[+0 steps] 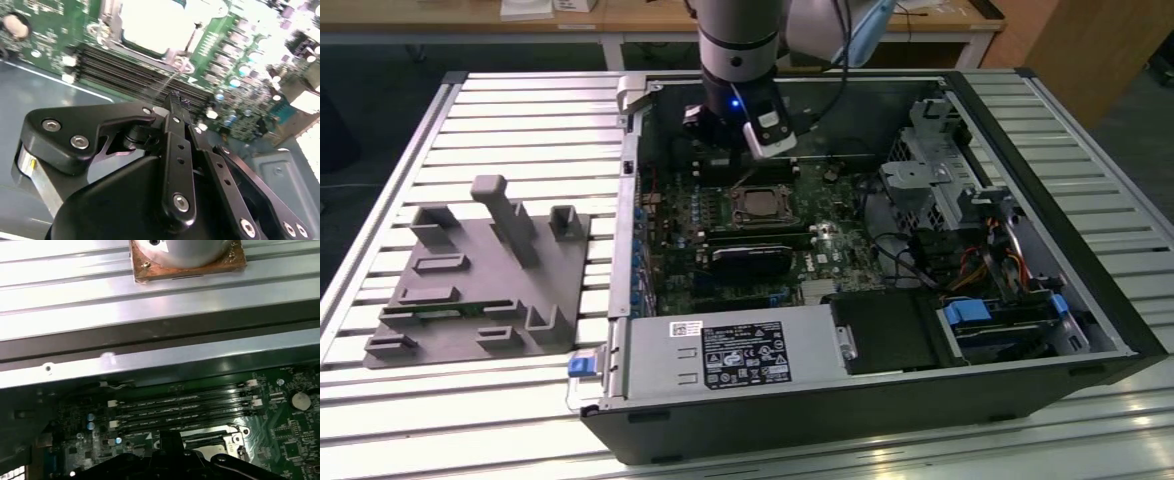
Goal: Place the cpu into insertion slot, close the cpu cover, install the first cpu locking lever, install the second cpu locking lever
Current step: 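Install the first cpu locking lever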
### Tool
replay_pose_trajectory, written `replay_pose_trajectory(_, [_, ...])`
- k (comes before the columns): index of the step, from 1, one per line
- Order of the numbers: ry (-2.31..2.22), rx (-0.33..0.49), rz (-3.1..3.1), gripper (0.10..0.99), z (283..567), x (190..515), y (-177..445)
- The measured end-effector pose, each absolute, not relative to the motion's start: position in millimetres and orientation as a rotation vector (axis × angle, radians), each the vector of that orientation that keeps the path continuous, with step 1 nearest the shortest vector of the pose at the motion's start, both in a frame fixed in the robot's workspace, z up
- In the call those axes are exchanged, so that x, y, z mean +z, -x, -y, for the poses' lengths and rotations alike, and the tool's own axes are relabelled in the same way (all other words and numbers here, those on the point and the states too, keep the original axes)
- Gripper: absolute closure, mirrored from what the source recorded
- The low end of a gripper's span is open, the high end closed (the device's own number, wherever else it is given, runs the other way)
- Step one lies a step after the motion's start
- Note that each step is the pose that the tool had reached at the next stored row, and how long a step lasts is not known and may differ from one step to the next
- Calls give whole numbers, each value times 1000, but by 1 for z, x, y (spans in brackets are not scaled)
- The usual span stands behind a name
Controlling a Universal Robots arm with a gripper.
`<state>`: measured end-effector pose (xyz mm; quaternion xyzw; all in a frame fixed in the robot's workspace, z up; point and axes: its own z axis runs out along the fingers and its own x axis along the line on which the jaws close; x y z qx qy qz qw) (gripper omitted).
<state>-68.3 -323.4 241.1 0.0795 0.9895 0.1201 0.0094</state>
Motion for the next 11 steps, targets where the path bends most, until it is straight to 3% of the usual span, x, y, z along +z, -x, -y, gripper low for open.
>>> replay_pose_trajectory(11, [-240, 367, -3061, 980, 323, 239, 59])
